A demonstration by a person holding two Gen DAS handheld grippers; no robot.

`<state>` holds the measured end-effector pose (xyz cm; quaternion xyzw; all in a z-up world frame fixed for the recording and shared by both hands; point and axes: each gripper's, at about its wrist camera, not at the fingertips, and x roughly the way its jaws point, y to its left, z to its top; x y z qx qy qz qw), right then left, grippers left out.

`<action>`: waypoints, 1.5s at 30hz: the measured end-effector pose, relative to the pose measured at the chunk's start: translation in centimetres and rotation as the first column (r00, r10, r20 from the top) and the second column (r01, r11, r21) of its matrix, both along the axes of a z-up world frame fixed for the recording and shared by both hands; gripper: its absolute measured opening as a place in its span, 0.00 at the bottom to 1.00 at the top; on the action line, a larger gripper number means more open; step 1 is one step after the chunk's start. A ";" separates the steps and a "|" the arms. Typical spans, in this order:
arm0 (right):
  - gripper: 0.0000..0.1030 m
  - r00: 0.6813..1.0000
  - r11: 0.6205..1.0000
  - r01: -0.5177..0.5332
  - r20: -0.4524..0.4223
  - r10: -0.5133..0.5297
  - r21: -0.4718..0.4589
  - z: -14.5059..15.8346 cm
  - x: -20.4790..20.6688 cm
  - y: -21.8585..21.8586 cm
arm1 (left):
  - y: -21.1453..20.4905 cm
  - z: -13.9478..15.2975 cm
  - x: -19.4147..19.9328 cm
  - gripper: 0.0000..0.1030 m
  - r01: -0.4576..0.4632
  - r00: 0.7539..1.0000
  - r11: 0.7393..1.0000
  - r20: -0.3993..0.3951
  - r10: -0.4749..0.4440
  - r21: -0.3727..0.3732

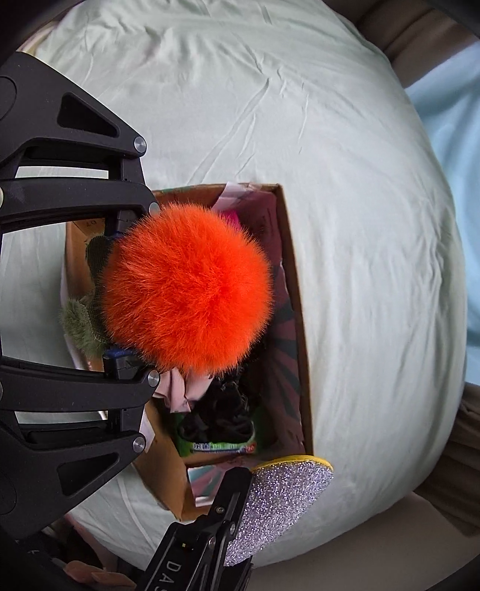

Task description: Organize soft objects

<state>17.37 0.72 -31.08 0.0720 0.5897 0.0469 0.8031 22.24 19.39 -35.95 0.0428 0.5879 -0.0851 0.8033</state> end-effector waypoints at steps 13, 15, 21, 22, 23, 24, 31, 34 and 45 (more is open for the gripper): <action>0.97 0.994 0.994 0.100 -0.050 -0.098 0.044 -1.9 1.6 -0.6 | -0.5 -1.4 0.6 1.00 0.075 0.997 0.997 -0.026 -0.075 -0.019; 0.97 0.992 0.993 0.119 -0.052 -0.118 0.018 -1.7 1.6 -0.7 | -0.4 -1.5 0.2 1.00 0.087 0.995 0.996 -0.041 -0.087 -0.006; 0.97 0.991 0.993 0.113 -0.071 -0.110 0.046 -1.5 0.6 -0.5 | 0.6 -0.5 -0.9 1.00 0.076 0.997 0.997 -0.033 -0.076 -0.014; 0.97 0.992 0.992 0.110 -0.076 -0.105 0.061 -1.4 0.4 -0.4 | 0.8 -0.2 -1.1 1.00 0.072 0.997 0.997 -0.028 -0.073 -0.015; 0.97 0.992 0.992 0.111 -0.074 -0.106 0.065 -1.3 0.3 -0.3 | 1.0 0.1 -1.2 1.00 0.069 0.997 0.998 -0.021 -0.069 -0.014; 0.97 0.992 0.992 0.110 -0.065 -0.106 0.061 -0.9 0.1 -0.1 | 1.2 0.5 -1.3 1.00 0.067 0.998 0.998 -0.016 -0.067 -0.013; 0.97 0.997 0.995 0.076 -0.002 -0.076 0.065 2.2 -0.9 0.0 | 1.9 3.9 -2.3 1.00 0.025 1.000 1.000 0.018 -0.025 -0.017; 0.97 0.998 0.996 0.055 0.029 -0.057 0.066 4.3 -1.9 -0.2 | 1.7 6.6 -3.4 1.00 0.010 0.999 1.000 0.054 -0.009 -0.011; 0.97 0.967 0.999 -0.006 0.255 -0.006 0.045 16.7 -7.8 -4.6 | -0.5 18.9 -9.1 1.00 -0.100 0.969 0.993 0.218 0.112 -0.068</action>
